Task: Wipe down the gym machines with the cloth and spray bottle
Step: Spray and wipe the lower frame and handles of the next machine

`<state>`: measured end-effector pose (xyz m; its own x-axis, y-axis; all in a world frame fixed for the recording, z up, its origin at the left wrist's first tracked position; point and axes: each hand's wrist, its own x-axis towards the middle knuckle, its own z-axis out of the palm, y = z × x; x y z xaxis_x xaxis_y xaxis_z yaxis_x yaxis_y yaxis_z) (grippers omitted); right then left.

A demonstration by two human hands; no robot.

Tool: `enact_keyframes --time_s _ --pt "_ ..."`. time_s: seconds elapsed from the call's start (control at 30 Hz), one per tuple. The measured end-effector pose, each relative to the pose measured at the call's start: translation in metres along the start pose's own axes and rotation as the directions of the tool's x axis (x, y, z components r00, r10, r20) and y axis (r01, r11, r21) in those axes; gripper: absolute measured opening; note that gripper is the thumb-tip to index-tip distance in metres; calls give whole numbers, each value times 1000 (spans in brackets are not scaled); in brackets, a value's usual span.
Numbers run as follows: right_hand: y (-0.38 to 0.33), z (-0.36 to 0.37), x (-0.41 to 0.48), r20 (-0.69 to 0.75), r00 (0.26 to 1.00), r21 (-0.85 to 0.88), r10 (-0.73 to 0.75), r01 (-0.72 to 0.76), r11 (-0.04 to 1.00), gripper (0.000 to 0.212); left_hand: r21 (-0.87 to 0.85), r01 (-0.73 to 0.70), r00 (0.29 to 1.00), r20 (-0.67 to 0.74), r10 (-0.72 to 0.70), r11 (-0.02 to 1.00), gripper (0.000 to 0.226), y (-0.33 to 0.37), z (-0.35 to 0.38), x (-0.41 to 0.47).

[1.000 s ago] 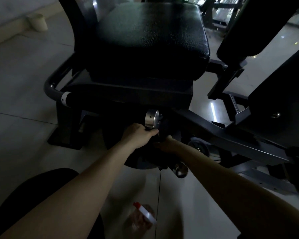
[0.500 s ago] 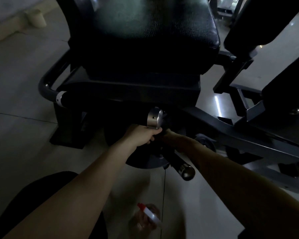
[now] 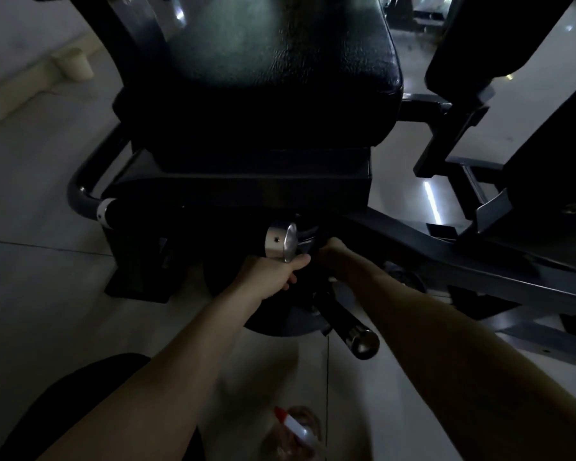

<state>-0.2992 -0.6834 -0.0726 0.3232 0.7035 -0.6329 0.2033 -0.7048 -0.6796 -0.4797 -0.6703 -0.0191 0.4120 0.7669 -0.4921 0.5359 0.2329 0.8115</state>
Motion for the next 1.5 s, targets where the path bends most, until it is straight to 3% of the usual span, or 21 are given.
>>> enact_keyframes --time_s 0.13,0.17,0.3,0.4,0.47,0.53,0.6,0.67,0.87,1.03,1.2,1.3,1.37,1.5 --pt "41 8 36 -38 966 93 -255 258 962 81 -33 -19 998 -62 17 999 29 -4 4 -3" --pt "51 5 26 -24 959 114 -281 282 953 84 -43 -18 998 -63 15 999 28 -3 4 -4" --pt "57 -11 -33 65 956 111 -286 278 954 41 -63 42 999 -21 -43 997 36 0 -1 -2" --pt "58 -15 -42 135 945 206 -297 266 942 27 -64 50 999 -4 -50 997 39 0 -3 1" --pt "50 -8 -38 42 950 156 -311 301 941 26 -74 48 999 -9 -49 996 39 0 -3 0" --pt "45 5 -20 -58 951 19 -305 306 952 47 -74 38 999 -12 -39 997 37 0 -2 -1" --pt "37 16 -6 -91 956 -28 -278 277 961 68 -72 23 1000 -15 -24 997 36 -1 -1 -2" --pt "32 22 9 -84 953 -5 -290 291 957 74 -71 12 1000 -17 -13 997 37 -1 0 -2" --pt "31 20 13 104 949 -81 -299 308 948 51 -69 16 1000 10 -15 998 37 -1 -3 -1" --pt "41 6 1 203 962 78 -182 169 983 17 -131 68 997 44 -62 989 39 -2 -4 3" --pt "38 18 16 -13 975 216 -223 220 951 51 -157 84 996 55 -76 984 39 -8 -4 9" --pt "54 19 12 -121 972 426 -203 236 874 31 -159 86 996 41 -80 984 39 -9 -4 10" --pt "62 13 0 -85 975 416 -203 220 882 16 -174 137 990 55 -129 975 41 -8 -4 11" --pt "51 -4 -25 78 977 227 -198 175 958 29 -292 331 937 211 -277 897 44 -5 -4 10"
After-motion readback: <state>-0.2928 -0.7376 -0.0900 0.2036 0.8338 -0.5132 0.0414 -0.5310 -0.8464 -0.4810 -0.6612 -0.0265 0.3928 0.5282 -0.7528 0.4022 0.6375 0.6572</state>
